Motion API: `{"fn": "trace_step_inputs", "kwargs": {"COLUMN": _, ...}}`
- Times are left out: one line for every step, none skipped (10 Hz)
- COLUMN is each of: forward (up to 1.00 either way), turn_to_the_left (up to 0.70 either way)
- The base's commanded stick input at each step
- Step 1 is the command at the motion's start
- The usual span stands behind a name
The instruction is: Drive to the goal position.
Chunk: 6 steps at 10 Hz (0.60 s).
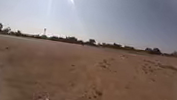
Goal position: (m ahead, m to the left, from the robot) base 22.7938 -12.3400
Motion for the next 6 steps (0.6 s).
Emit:
{"fn": "trace_step_inputs", "kwargs": {"forward": 0.5, "turn_to_the_left": 0.0}}
{"fn": "trace_step_inputs", "kwargs": {"forward": 0.5, "turn_to_the_left": 0.0}}
{"fn": "trace_step_inputs", "kwargs": {"forward": 0.5, "turn_to_the_left": 0.0}}
{"fn": "trace_step_inputs", "kwargs": {"forward": 0.5, "turn_to_the_left": 0.0}}
{"fn": "trace_step_inputs", "kwargs": {"forward": 0.5, "turn_to_the_left": 0.0}}
{"fn": "trace_step_inputs", "kwargs": {"forward": 0.5, "turn_to_the_left": 0.0}}
